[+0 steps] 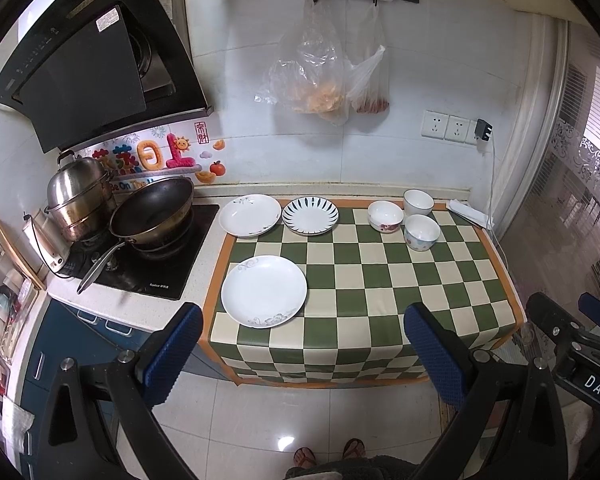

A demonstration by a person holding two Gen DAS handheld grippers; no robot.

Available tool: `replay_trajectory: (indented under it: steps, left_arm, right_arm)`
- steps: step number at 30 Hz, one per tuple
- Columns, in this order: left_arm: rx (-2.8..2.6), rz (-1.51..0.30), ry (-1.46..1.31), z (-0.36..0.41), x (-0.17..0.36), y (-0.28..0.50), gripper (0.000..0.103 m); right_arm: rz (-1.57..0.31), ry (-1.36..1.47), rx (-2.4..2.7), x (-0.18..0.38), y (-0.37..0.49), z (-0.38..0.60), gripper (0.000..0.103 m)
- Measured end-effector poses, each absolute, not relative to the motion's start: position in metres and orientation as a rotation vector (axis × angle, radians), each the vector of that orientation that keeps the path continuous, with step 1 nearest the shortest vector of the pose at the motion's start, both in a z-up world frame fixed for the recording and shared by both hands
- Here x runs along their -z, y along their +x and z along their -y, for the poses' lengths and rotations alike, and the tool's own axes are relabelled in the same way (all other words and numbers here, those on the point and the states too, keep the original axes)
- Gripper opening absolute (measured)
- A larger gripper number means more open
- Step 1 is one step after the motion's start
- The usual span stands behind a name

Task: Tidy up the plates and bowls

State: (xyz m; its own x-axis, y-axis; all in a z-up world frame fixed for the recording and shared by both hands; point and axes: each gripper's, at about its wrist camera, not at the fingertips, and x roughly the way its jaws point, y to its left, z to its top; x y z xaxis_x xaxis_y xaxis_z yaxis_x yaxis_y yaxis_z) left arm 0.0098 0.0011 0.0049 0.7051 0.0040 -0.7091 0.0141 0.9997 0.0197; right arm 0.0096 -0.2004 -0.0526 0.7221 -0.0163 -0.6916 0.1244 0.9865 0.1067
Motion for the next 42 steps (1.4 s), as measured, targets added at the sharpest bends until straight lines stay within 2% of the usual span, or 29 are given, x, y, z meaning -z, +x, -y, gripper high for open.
replay_trajectory:
  steps: [37, 42]
  left_arm:
    - [0.002, -0.785, 0.023, -0.004, -0.003, 0.021, 0.103]
    - [0.003, -0.784, 0.021, -0.019, 0.011, 0.030, 0.103]
  right_arm:
    - [-0.773, 0.151, 0.078, 0.060, 0.018, 0.191, 0.103]
    - [-0.775, 0.146, 0.078, 0.059, 0.025, 0.181, 0.103]
